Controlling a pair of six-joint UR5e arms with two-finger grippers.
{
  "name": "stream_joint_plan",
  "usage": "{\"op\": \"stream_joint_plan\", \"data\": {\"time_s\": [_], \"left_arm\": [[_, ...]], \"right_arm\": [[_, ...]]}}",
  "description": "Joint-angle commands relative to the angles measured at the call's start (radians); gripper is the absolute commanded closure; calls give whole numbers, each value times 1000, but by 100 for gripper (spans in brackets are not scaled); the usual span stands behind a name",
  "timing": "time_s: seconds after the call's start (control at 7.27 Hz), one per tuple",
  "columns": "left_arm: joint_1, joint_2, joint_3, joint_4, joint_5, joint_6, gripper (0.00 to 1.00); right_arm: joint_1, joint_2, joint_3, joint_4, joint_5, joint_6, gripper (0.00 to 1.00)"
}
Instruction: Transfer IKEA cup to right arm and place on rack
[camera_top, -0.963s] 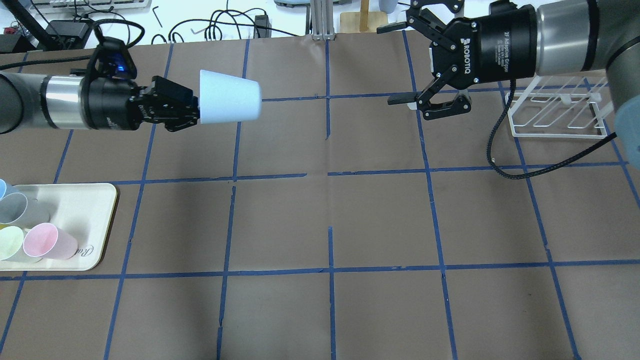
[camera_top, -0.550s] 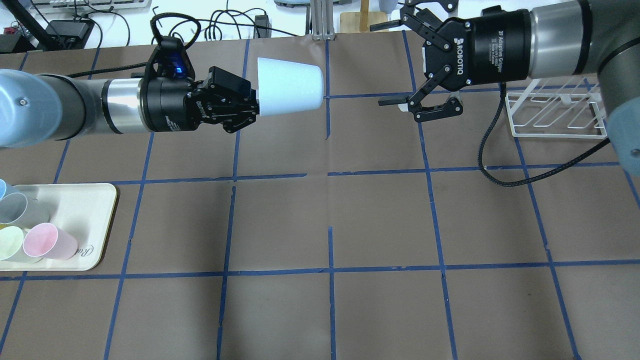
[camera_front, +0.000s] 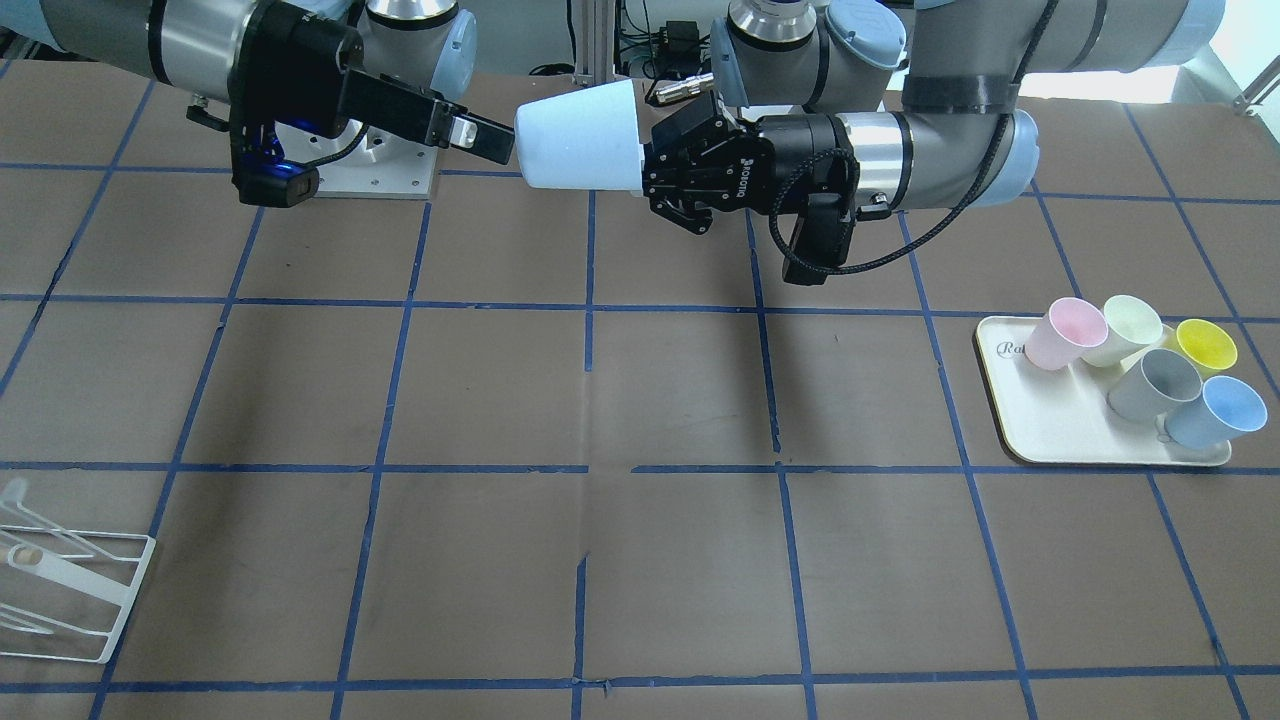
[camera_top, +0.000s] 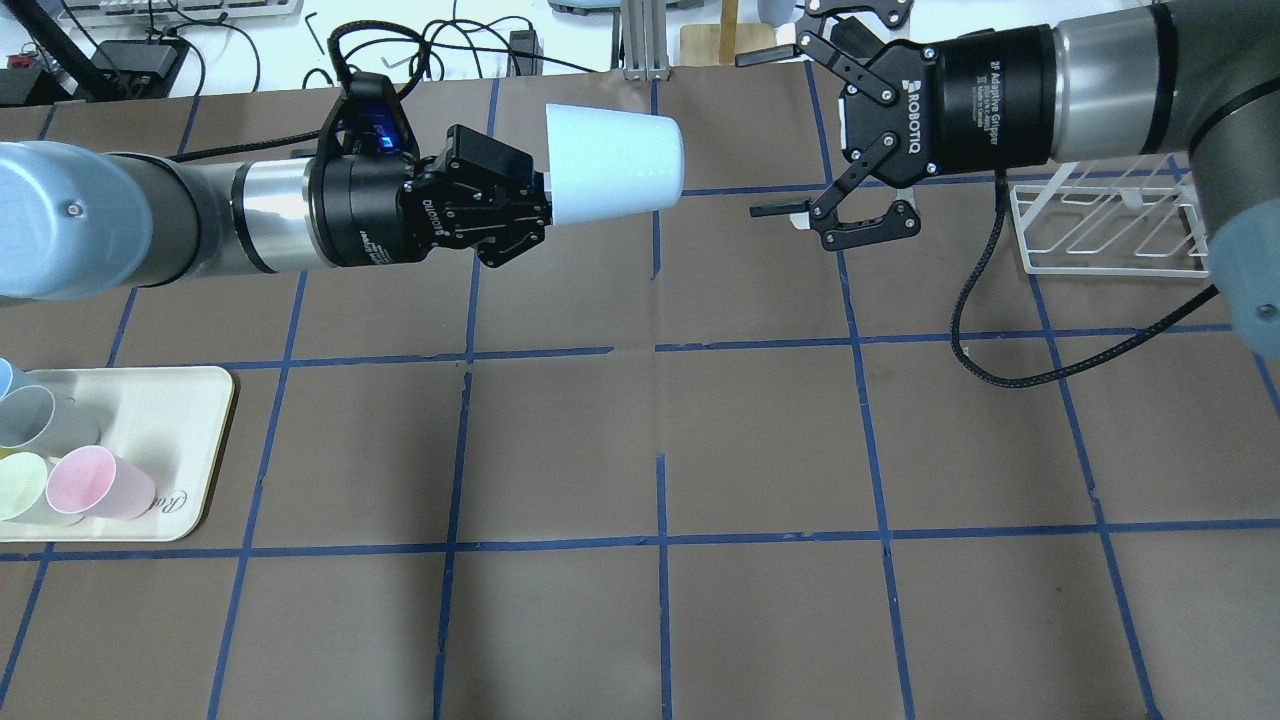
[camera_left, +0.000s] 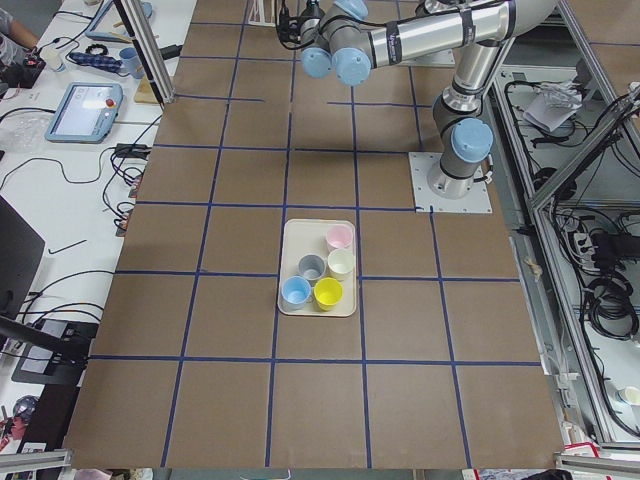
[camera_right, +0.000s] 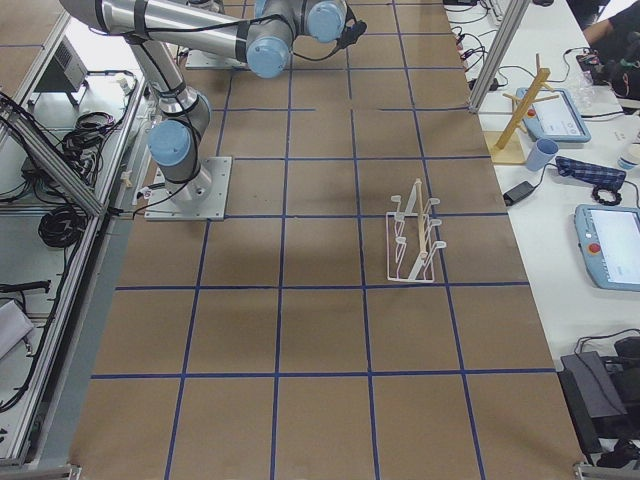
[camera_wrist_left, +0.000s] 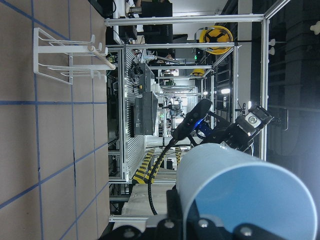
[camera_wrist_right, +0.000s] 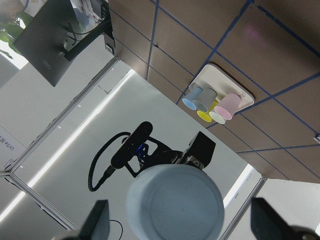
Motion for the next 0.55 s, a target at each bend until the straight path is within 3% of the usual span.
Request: {"op": "stream_joint_plan", "data": {"time_s": [0.0,0.14,0.28,0.41], "left_arm": [[-28,7,-17,2,-44,0,100],[-28,10,-18,2,-44,0,100],[-28,12,-17,2,-44,0,100],[-28,12,-18,2,-43,2,100]], "right_arm": [[16,-5,0,-5,0,52,0],[16,-3,0,-3,-3,54,0],[16,0,-1,-5,-8,54,22],[16,0,-1,-5,0,54,57]]}}
